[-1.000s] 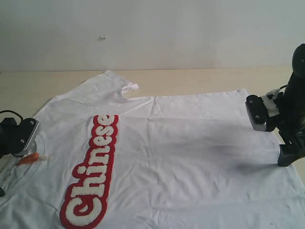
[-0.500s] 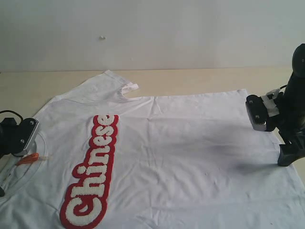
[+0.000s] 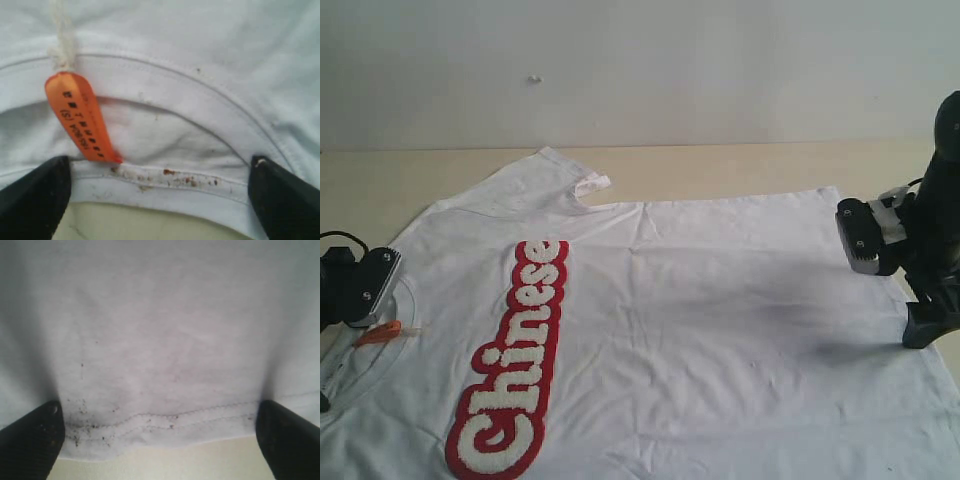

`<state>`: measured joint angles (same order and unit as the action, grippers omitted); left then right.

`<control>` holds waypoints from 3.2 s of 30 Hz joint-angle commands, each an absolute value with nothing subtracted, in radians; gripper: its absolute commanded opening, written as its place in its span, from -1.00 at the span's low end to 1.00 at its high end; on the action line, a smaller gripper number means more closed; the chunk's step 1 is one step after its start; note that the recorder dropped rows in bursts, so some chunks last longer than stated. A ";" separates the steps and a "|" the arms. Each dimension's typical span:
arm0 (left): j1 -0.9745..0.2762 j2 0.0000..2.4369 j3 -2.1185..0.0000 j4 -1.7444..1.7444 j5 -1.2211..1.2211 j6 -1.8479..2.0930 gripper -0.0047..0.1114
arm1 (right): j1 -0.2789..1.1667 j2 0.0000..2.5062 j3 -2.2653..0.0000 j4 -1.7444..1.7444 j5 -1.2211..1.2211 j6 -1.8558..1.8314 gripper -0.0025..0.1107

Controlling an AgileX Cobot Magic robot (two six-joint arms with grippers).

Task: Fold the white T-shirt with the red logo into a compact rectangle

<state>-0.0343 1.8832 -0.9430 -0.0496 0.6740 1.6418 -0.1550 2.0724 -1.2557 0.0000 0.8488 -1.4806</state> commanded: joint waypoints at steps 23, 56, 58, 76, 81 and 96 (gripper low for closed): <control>-0.032 1.909 -0.934 -0.018 0.621 1.645 0.67 | -0.157 2.134 -1.241 -0.043 0.814 -1.490 0.87; -0.032 1.909 -0.934 -0.018 0.621 1.645 0.67 | -0.157 2.163 -1.241 -0.086 0.884 -1.491 -0.96; -0.032 1.909 -0.934 -0.018 0.621 1.645 0.67 | -0.157 2.163 -1.241 -0.082 0.885 -1.491 -0.96; -0.032 1.909 -0.934 -0.018 0.621 1.645 0.67 | -0.157 2.163 -1.241 -0.082 0.885 -1.491 -0.96; -0.032 1.909 -0.934 -0.018 0.621 1.645 0.67 | -0.157 2.163 -1.241 -0.079 0.885 -1.487 -0.96; -0.032 1.909 -0.934 -0.020 0.623 1.631 0.57 | -0.157 2.163 -1.241 -0.079 0.885 -1.487 -0.96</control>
